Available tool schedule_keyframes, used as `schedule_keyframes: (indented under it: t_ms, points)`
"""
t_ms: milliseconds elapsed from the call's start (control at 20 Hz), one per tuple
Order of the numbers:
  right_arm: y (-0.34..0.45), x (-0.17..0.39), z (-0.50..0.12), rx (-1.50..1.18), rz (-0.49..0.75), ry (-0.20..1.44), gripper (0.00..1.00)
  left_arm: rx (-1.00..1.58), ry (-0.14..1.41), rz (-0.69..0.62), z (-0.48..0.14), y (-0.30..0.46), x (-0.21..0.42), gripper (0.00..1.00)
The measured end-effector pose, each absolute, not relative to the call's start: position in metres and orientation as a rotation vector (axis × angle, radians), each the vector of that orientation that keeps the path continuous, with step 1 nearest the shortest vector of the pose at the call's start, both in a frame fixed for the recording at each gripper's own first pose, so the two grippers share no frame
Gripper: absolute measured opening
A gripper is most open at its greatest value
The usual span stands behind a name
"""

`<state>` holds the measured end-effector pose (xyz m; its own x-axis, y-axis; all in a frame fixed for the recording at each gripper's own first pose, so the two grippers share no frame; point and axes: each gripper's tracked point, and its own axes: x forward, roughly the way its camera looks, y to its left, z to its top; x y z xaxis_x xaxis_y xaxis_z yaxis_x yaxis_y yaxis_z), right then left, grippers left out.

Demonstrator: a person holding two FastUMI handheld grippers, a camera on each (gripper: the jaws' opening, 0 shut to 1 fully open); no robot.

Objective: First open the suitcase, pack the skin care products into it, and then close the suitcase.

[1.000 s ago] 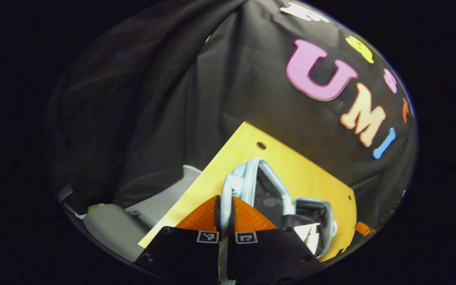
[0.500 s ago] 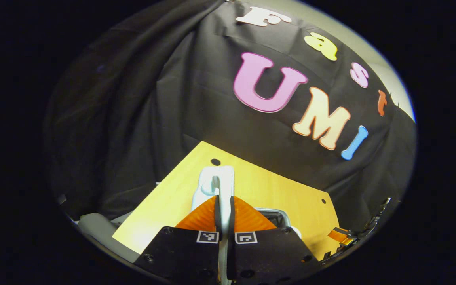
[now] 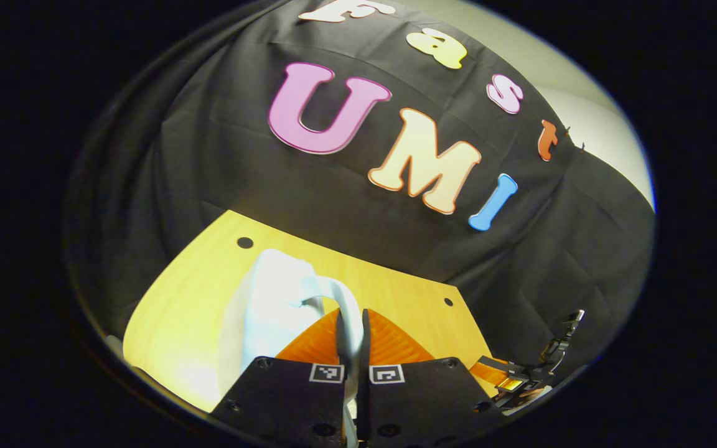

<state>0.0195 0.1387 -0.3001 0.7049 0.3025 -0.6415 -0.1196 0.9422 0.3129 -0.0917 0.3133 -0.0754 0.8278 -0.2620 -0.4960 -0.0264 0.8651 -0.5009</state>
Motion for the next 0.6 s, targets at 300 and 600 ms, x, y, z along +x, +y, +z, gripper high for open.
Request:
schedule_keyframes:
  t_ms: [300, 600]
  points:
    - [0.098, 0.017, -0.296, 0.264, 0.173, 0.744, 0.92, -0.5, 0.694, -0.258, -0.119, 0.231, -0.085, 0.01]
    - [0.057, 0.006, -0.297, 0.271, 0.092, 0.752, 0.92, -0.461, 0.849, -0.33, -0.182, 0.164, -0.092, 0.01]
